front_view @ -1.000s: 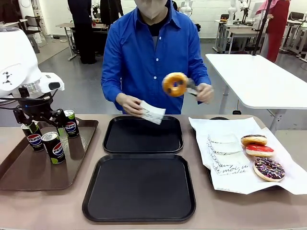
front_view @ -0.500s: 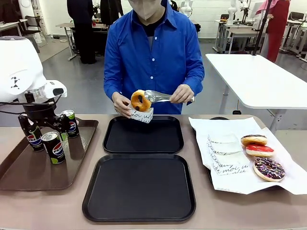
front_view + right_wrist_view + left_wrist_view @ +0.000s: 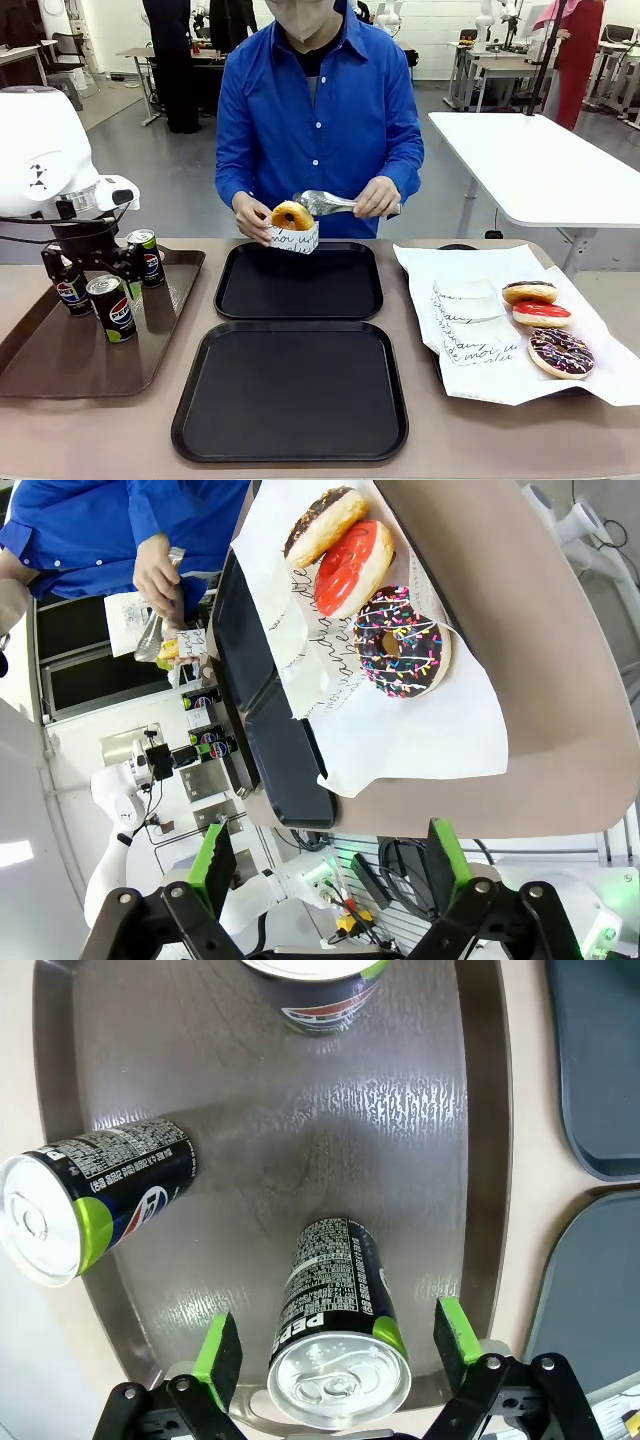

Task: Set up donuts and drinks on trays.
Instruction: Pick up one Pepsi coke and place it on the Flat Tray.

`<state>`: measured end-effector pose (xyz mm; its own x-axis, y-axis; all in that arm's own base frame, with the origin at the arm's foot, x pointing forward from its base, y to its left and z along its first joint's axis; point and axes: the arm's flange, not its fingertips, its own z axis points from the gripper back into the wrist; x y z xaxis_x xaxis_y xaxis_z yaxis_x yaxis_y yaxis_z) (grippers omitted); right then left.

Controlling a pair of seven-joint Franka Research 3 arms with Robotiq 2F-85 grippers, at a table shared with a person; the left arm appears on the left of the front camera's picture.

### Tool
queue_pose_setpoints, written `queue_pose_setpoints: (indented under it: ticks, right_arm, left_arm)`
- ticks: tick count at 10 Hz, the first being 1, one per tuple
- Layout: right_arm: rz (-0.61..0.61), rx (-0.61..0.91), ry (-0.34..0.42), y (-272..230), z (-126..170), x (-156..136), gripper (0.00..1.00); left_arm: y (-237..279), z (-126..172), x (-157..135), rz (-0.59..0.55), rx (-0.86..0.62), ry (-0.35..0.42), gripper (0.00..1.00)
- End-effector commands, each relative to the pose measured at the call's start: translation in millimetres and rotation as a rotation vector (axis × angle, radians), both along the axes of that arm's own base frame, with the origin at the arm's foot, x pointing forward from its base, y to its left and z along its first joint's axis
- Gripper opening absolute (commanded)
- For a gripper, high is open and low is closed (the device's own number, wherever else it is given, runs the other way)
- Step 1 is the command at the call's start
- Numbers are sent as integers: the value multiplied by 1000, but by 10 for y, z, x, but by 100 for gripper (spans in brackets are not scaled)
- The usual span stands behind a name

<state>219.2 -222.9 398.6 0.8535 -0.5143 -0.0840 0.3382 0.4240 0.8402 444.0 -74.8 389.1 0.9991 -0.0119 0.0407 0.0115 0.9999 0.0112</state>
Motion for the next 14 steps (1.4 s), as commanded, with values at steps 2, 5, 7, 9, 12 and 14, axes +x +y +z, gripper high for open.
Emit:
queue_pose_setpoints:
  ticks: [2, 5, 7, 9, 12, 14]
  right_arm:
    - [2, 12, -6, 2, 0, 3, 100]
    - [2, 12, -6, 2, 0, 3, 100]
    - [2, 12, -6, 2, 0, 3, 100]
    - [2, 12, -6, 2, 0, 3, 100]
    - [2, 12, -6, 2, 0, 3, 100]
    - [2, 12, -6, 2, 0, 3, 100]
  left_arm:
    - [3, -23, -3, -2, -8, 19, 100]
    - [6, -92, -31, 9, -6, 27, 92]
    - [1, -62, -16, 4, -3, 37, 73]
    - [4, -64, -37, 10, -7, 30, 55]
    - [8, -42, -22, 11, -6, 28, 26]
    - [4, 8, -40, 17, -2, 18, 8]
